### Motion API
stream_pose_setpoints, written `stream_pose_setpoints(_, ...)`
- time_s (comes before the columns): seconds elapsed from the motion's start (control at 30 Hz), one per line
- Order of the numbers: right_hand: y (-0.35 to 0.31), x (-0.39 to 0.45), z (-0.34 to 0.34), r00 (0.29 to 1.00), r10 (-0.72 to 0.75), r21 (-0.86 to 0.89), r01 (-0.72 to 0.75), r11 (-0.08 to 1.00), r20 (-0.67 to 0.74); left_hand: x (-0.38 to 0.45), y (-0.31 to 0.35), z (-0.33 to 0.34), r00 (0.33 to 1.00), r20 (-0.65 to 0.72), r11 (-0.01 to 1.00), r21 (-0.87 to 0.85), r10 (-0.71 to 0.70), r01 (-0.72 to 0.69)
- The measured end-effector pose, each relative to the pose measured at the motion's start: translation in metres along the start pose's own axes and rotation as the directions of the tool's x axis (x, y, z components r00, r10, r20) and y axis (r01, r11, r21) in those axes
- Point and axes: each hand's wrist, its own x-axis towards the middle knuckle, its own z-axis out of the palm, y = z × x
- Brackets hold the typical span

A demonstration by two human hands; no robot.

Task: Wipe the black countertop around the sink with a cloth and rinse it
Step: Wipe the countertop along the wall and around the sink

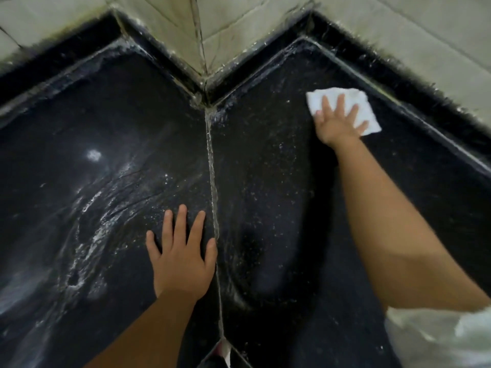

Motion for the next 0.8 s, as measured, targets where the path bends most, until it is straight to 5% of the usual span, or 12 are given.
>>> stream_pose_setpoints(0.17, -0.072, -0.056, 0.046, 0.932, -0.358, -0.149, 0.363, 0.920, 0.060, 0.000, -0.002, 0.004, 0.999, -0.033, 1.000, -0.007, 0.006, -0.006)
stream_pose_setpoints(0.33, -0.008, -0.143, 0.076, 0.800, -0.585, -0.131, 0.599, 0.790, 0.131, -0.001, 0.001, -0.002, 1.000, 0.015, 1.000, -0.006, -0.019, 0.019)
stream_pose_setpoints(0.4, 0.042, -0.164, 0.077, 0.870, -0.476, -0.152, 0.492, 0.857, 0.132, -0.001, 0.002, -0.004, 0.999, 0.026, 1.000, -0.003, -0.023, 0.023)
stream_pose_setpoints(0.5, 0.104, -0.159, 0.059, 0.994, -0.106, -0.162, 0.110, 0.981, 0.034, -0.001, 0.004, -0.007, 0.999, 0.041, 0.999, 0.006, -0.033, 0.033)
stream_pose_setpoints(0.6, 0.105, -0.118, 0.029, 0.991, 0.135, -0.033, -0.136, 0.990, -0.016, -0.001, 0.005, -0.009, 0.997, 0.070, 0.999, 0.035, -0.036, 0.033)
stream_pose_setpoints(0.67, 0.080, -0.082, 0.018, 0.988, 0.151, -0.006, -0.151, 0.988, -0.023, -0.001, 0.005, -0.009, 0.997, 0.070, 0.999, 0.043, -0.036, 0.033)
stream_pose_setpoints(0.8, 0.004, -0.063, 0.036, 0.995, -0.099, -0.071, 0.099, 0.993, 0.006, -0.001, 0.005, -0.008, 0.997, 0.075, 0.997, 0.066, -0.034, 0.029)
